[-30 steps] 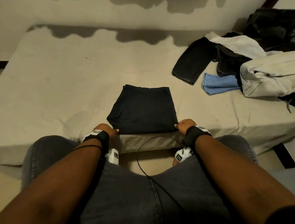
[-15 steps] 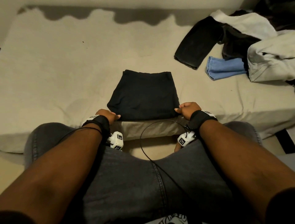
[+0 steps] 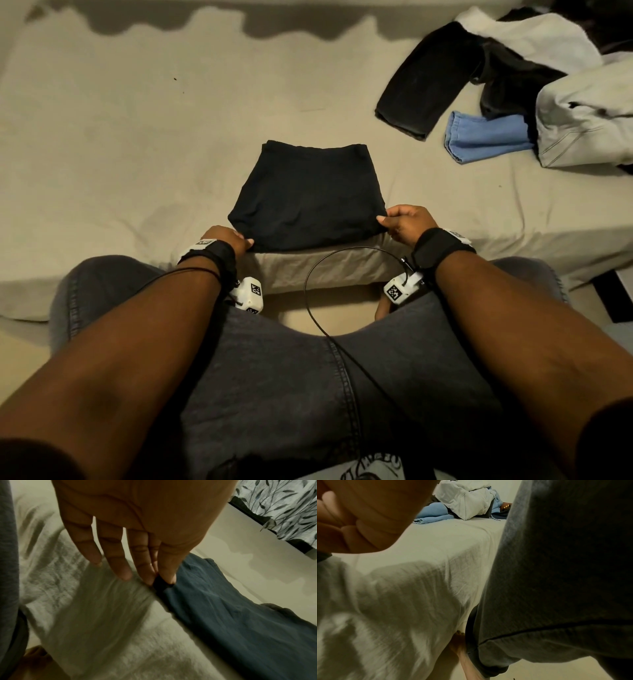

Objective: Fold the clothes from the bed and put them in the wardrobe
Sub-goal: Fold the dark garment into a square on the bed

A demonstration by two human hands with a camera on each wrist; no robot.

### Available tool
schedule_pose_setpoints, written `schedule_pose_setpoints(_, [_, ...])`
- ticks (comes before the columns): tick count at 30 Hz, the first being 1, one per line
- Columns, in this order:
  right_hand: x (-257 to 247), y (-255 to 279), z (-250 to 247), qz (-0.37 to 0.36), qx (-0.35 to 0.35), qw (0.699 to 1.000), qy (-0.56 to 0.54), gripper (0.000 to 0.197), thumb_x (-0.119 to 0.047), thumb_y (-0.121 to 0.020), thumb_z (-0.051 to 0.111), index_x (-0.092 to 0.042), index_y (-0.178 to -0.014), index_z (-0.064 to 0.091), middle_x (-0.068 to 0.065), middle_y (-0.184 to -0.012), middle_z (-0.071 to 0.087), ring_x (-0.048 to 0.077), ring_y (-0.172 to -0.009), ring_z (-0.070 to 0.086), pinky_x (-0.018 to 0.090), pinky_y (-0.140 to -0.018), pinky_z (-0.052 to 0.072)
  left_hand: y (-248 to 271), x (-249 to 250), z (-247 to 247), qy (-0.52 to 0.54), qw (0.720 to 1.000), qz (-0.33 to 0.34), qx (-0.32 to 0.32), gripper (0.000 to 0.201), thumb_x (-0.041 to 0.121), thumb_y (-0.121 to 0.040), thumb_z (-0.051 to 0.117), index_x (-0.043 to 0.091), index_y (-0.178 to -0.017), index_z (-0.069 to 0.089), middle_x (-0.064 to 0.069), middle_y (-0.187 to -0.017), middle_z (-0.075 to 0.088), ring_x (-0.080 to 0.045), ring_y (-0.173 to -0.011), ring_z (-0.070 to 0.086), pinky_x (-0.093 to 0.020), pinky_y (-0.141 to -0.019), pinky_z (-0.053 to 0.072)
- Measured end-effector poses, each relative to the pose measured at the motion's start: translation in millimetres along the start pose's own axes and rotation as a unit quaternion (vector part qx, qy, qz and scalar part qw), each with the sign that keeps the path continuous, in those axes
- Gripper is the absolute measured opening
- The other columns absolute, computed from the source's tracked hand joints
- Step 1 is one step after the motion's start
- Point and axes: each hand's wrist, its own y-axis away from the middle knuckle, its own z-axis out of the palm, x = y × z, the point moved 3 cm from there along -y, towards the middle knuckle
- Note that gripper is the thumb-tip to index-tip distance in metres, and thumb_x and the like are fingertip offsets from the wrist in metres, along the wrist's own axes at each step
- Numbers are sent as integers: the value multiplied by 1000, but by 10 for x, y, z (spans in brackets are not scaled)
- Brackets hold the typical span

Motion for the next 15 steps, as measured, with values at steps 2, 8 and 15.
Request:
schedule_pose_setpoints(2, [-15, -54, -68, -14, 14, 994, 110, 15, -19, -89, 76, -15, -77, 68, 0, -70, 62, 9, -57, 54, 26, -67, 42, -9, -35, -68, 10, 1000, -11, 23, 42, 48, -100, 57, 14, -121, 71, -11, -132, 66, -34, -122, 59, -36, -103, 44])
schedule_pose_setpoints(8, [-47, -72, -151, 15, -19, 946, 324, 39, -37, -97, 64, -16, -64, 62, -1, -67, 59, 26, -82, 56, 27, -66, 38, 11, -112, -148, 63, 998, -19, 9, 37, 42, -94, 68, 9, -110, 76, -11, -119, 71, -34, -112, 63, -35, -98, 48])
schedule_pose_setpoints(15, [-142, -164, -126, 68, 52, 987, 137, 17, -32, -85, 75, -23, -77, 62, 3, -88, 68, 23, -81, 64, 38, -80, 57, 1, -108, -274, 131, 990, -36, 29, 44, 55, -86, 72, 13, -77, 65, -11, -83, 65, -29, -75, 57, -34, -68, 42])
